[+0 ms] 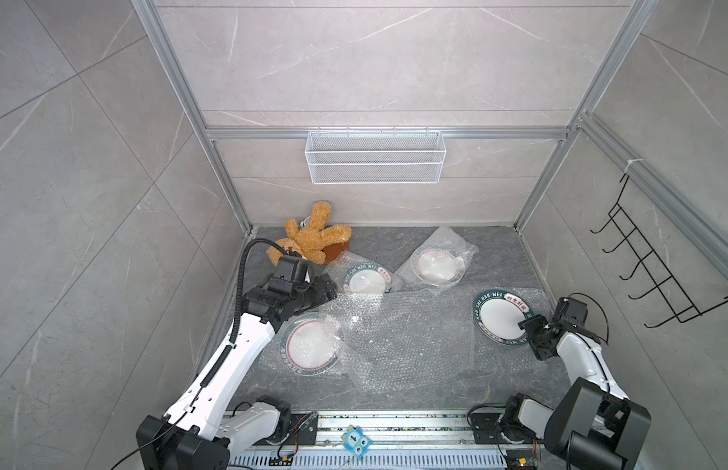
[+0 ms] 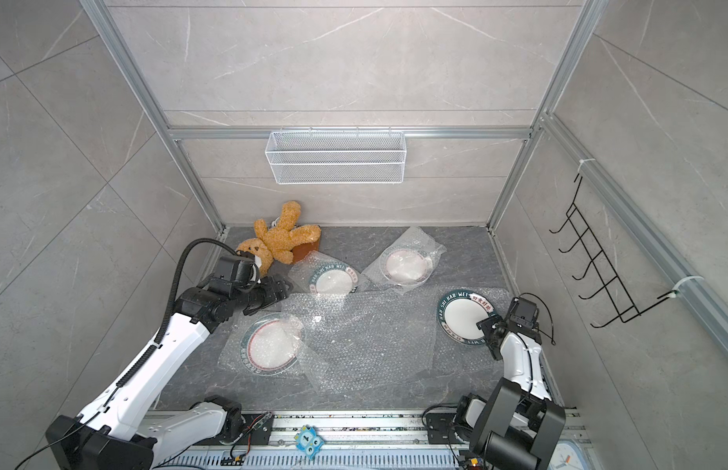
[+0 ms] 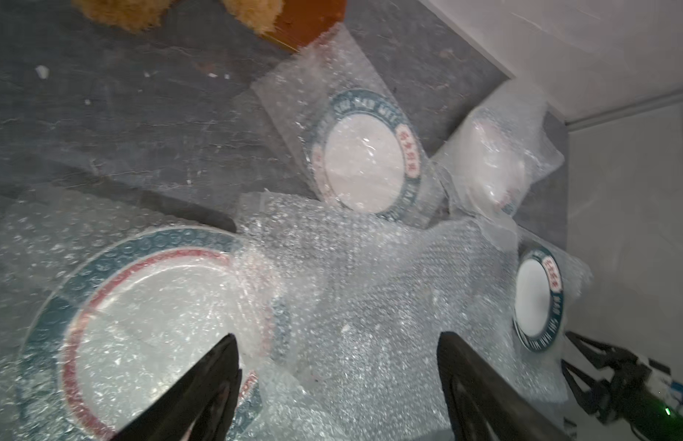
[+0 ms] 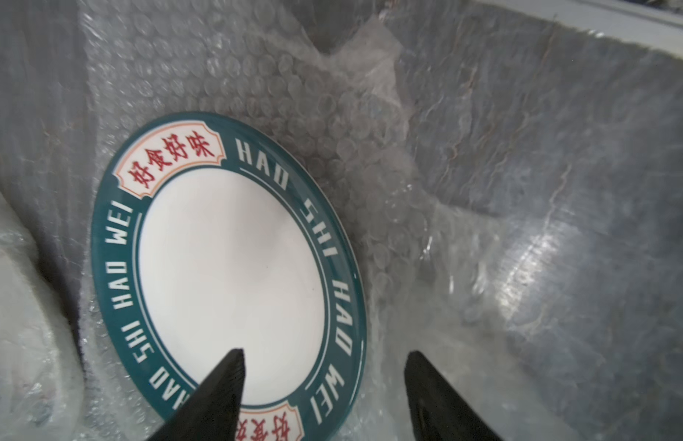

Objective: Unpack dinner plates from bubble wrap
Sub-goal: Adjust the plate at the bubble wrap.

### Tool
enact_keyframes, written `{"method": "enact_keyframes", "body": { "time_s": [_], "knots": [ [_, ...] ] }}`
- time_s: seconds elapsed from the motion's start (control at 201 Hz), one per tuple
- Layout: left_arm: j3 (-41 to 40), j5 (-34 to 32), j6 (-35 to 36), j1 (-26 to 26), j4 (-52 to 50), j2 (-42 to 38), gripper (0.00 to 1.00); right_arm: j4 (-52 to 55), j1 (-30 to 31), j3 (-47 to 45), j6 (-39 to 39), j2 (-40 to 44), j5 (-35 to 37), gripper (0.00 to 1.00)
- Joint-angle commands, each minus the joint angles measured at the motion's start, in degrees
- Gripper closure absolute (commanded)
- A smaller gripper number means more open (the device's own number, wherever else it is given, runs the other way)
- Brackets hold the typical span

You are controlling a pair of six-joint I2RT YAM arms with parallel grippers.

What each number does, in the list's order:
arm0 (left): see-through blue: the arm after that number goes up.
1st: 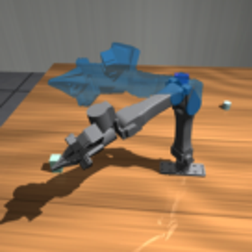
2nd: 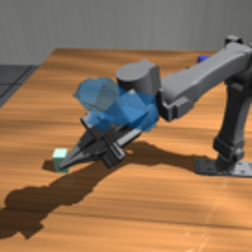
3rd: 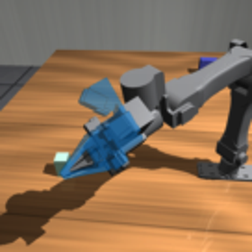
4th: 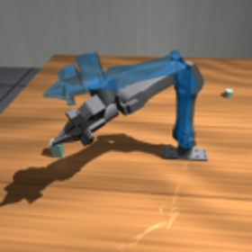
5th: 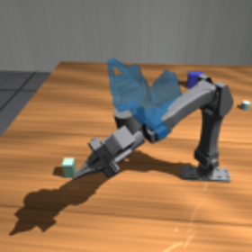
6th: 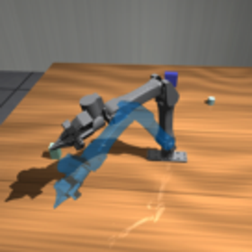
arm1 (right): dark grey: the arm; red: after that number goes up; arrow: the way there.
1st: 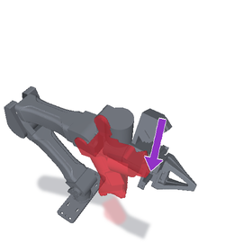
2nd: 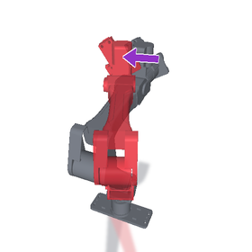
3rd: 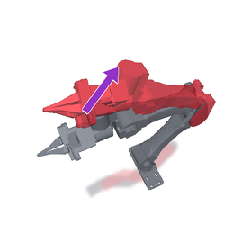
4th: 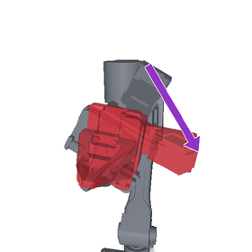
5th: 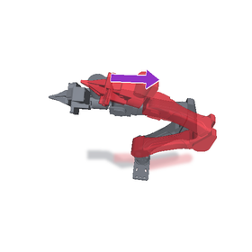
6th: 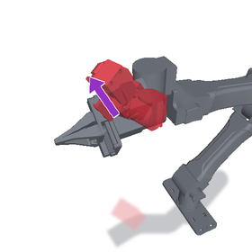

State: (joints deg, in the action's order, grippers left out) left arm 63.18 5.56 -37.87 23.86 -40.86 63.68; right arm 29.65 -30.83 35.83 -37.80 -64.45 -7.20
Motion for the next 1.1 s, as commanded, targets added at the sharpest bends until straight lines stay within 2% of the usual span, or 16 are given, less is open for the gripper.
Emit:
{"method": "enact_keyframes", "body": {
  "time_s": [0.0, 0.189, 0.299, 0.354, 0.439, 0.524, 0.808, 1.097],
  "knots": [
    [1.3, 5.4, 1.7, 7.7, 2.1, 1.9, 0.16, 4.8, 0.1, 3.3, 0.5, 3.9, -3.6, 0.21],
    [-1.6, 6.3, -4.0, 21.6, 12.7, 10.9, 0.16, 12.8, 1.3, 2.2, 3.5, 10.2, -11.4, 0.09],
    [-2.7, 6.9, -6.9, 25.6, 17.1, 17.5, 0.16, 15.5, 2.4, -0.8, 2.1, 15.0, -12.9, 0.00],
    [-3.4, 7.1, -8.4, 26.6, 18.7, 20.0, 0.16, 17.4, 2.3, -1.2, 2.7, 16.6, -12.6, 0.00],
    [-5.4, 9.0, -11.6, 26.7, 21.8, 22.4, 0.16, 18.1, 2.4, -2.8, 1.4, 18.1, -14.1, 0.00],
    [-7.2, 9.0, -13.6, 26.7, 23.9, 24.3, 0.16, 17.1, 2.4, -4.7, 0.2, 17.4, -11.8, 0.00],
    [-9.8, 5.4, -15.1, 26.1, 22.1, 28.0, 0.16, 8.6, 2.4, -6.4, -1.8, 9.0, -11.3, 0.00],
    [-17.5, 7.1, -14.5, 19.5, 24.2, 24.8, 0.15, 4.1, 1.5, -4.8, -2.6, 2.2, -11.3, 0.01]
  ]
}}
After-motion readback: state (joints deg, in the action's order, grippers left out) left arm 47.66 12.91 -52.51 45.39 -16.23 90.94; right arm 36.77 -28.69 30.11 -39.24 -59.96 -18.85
